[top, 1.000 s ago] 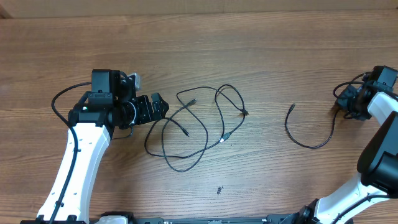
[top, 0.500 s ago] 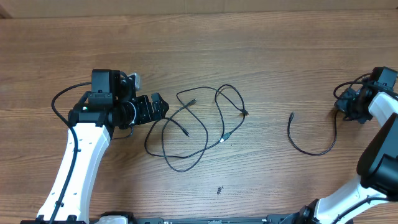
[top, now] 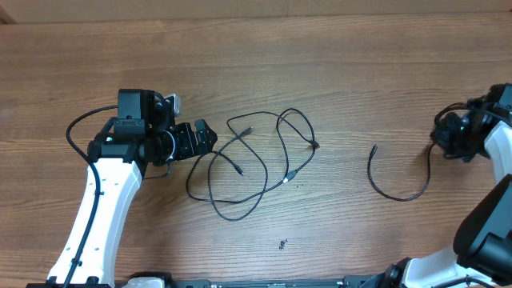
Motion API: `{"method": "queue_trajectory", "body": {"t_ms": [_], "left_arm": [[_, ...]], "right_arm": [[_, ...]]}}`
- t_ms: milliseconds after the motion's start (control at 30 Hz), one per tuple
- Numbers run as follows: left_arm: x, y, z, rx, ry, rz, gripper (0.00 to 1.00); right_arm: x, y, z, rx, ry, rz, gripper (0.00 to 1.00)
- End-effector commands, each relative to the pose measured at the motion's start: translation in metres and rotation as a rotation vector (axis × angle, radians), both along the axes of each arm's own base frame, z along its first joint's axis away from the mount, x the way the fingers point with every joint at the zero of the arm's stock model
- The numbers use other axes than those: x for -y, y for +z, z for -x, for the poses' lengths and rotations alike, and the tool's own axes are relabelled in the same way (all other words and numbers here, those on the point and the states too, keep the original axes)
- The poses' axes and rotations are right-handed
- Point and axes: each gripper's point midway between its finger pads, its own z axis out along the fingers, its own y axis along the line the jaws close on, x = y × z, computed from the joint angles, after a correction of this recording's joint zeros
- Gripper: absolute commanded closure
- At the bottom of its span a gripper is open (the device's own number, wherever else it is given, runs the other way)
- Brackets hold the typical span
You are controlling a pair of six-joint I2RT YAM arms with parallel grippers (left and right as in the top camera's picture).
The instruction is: Untangle cables
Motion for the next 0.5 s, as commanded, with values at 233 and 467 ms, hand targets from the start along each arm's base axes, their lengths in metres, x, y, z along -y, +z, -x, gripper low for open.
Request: {"method": "queue_trajectory", "body": {"t_ms": [233,467], "left_arm": [[-0.001,0.001,-0.002,0.010,-0.013,-0.010,0.00],[-0.001,0.001,-0.002,0.010,-0.013,-0.010,0.00]], "right_arm": [[-0.058,0.007,0.013,-0.078,0.141,-0.106,0.96],[-0.066,0.007,0.012,-0.085,0.159,-0.103,0.50]]}}
